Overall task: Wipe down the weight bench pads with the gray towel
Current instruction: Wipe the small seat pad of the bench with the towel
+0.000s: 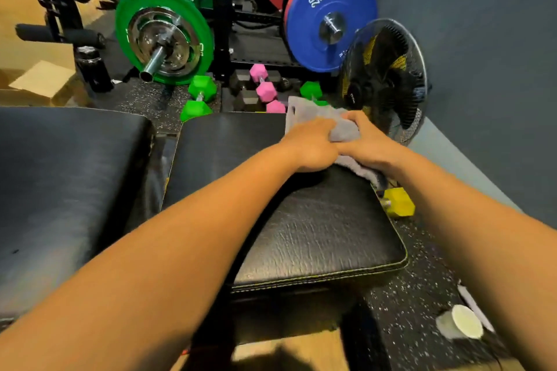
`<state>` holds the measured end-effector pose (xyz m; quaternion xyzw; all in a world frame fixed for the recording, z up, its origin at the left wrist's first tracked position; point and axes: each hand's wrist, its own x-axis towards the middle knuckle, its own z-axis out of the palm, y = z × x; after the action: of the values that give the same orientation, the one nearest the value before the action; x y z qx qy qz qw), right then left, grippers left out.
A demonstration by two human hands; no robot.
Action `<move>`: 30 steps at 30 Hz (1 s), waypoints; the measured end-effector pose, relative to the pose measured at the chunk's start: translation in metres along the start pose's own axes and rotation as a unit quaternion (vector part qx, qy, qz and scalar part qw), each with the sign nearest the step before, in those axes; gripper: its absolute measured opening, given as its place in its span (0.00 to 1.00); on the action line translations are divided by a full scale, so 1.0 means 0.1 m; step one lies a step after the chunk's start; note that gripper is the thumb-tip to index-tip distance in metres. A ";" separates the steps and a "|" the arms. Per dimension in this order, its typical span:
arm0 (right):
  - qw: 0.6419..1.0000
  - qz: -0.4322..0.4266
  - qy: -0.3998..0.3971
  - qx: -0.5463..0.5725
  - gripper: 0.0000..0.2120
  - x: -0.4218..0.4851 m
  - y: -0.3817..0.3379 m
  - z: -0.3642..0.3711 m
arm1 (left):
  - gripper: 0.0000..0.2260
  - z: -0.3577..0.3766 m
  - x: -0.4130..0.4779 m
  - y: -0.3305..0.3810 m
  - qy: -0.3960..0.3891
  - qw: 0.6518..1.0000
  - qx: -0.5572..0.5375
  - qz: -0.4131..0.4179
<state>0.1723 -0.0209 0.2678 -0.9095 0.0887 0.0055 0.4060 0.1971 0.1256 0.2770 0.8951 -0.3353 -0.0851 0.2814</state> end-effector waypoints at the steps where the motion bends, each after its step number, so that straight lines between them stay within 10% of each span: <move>1: 1.000 -0.001 0.005 0.018 0.49 -0.18 0.06 -0.01 | 0.20 0.04 -0.14 0.07 -0.003 1.000 0.014 0.015; 8: 0.992 -0.045 0.004 -0.119 0.50 -1.28 0.12 0.05 | 0.20 0.18 -1.28 0.27 0.052 0.989 0.088 0.103; 14: 0.897 -0.195 -0.012 -0.397 0.45 -1.66 -0.29 0.44 | 0.16 -0.03 -1.98 0.29 0.069 0.984 0.156 0.045; 22: 0.879 -0.277 -0.071 -0.381 0.46 -0.58 -1.01 1.19 | 0.22 -0.35 -1.83 -0.51 0.070 0.973 0.084 -0.205; 30: 0.889 -0.356 -0.073 -0.278 0.35 -0.95 -0.86 1.05 | 0.06 -0.39 -2.14 -0.24 0.054 0.958 0.215 -0.184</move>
<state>0.0994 0.1283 0.2685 -0.9528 -0.2758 -0.0488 0.1172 0.0608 0.2966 0.2883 0.9839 -0.1594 -0.0133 0.0797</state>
